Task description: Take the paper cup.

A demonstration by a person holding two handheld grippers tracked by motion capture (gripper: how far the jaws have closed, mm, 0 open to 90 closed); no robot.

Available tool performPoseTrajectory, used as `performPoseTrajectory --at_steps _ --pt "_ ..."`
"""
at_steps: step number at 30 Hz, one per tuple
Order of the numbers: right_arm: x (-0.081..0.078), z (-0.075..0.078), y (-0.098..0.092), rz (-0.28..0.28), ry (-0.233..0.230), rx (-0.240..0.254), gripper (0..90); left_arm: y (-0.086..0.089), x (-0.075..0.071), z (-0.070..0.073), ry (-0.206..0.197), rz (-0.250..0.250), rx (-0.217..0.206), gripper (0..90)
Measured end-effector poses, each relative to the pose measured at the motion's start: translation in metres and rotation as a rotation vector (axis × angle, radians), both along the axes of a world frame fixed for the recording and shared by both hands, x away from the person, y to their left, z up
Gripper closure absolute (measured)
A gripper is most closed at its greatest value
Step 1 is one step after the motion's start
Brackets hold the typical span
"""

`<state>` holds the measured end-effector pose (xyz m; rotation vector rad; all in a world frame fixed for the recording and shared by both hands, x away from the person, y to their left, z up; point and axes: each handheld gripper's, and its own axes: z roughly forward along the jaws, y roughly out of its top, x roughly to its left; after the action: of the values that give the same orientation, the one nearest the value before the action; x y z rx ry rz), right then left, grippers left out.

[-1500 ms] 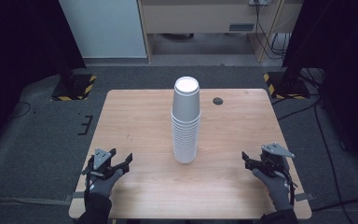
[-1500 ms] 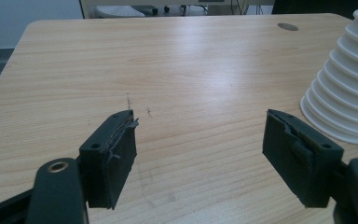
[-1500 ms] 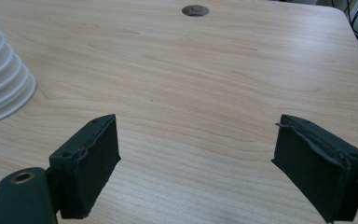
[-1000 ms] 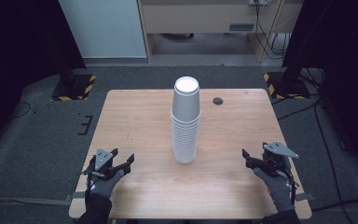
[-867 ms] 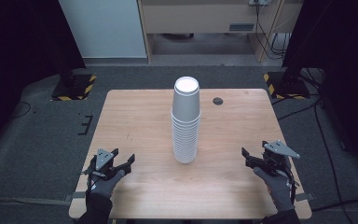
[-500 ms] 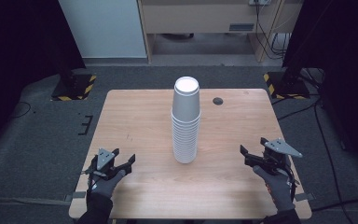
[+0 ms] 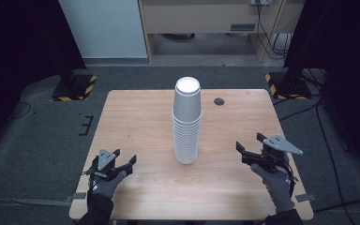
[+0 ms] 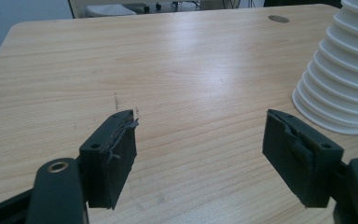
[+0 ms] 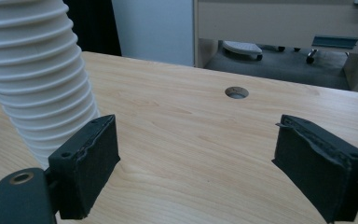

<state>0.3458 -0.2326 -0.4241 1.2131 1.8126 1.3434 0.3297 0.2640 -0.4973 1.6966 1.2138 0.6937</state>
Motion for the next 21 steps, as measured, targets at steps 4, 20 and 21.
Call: performPoseTrajectory --at_steps 4,20,21 --pt "0.001 0.005 0.004 0.007 -0.009 0.006 13.7 0.000 0.000 0.000 0.000 0.003 -0.001 24.5" --pt "0.005 0.042 0.016 0.044 -0.087 0.060 13.5 0.000 0.000 -0.002 0.007 0.002 -0.002 24.5" --pt "0.005 0.044 0.016 0.046 -0.092 0.061 13.5 0.000 0.000 -0.002 0.007 0.002 -0.002 24.5"
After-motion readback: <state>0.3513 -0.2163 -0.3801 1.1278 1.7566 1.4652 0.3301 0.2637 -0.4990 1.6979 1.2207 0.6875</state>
